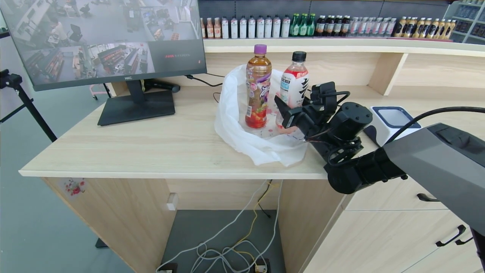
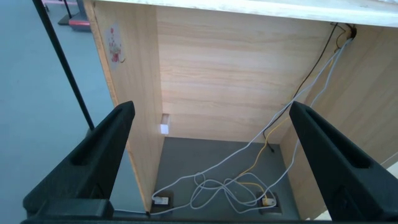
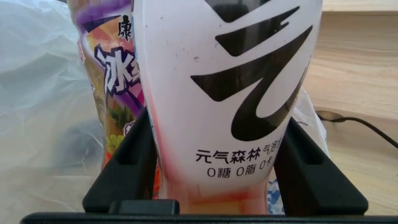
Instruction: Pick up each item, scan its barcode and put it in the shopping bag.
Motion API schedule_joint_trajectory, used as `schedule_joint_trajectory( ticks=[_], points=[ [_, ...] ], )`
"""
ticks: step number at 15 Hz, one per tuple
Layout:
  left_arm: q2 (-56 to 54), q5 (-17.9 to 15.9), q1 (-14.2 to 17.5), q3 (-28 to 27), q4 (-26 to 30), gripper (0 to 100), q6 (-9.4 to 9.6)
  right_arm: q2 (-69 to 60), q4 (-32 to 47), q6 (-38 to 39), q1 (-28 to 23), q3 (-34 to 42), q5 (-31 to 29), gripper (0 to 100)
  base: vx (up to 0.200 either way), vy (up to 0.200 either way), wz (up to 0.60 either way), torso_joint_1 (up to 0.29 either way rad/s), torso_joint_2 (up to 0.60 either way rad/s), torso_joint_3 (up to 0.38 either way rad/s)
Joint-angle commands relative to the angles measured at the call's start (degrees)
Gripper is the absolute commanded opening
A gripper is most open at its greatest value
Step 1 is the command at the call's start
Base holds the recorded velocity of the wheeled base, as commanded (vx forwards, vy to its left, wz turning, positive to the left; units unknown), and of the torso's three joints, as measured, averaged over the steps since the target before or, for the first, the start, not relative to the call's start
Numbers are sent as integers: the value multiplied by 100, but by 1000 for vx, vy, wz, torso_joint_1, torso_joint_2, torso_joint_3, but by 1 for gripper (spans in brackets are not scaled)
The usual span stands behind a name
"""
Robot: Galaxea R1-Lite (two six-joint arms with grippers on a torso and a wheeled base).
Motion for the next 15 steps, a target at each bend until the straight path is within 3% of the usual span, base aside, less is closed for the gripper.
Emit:
schedule_joint_trajectory(
  ticks=[1, 7, 8, 15],
  points=[
    [-2, 1, 0, 0, -6, 100, 2, 43, 3, -1, -4, -1, 4, 0, 0, 0, 0, 0, 0, 0],
    [-2, 1, 0, 0, -6, 100, 2, 43, -5, -10, -4, -27, -4, 0, 0, 0, 0, 0, 0, 0],
    [-2, 1, 0, 0, -6, 100, 2, 34, -14, -10, -4, -27, -4, 100, 0, 0, 0, 0, 0, 0],
    [-2, 1, 0, 0, 3, 100, -7, -36, -339, -1, -4, 26, -40, 100, 0, 0, 0, 0, 0, 0]
  ],
)
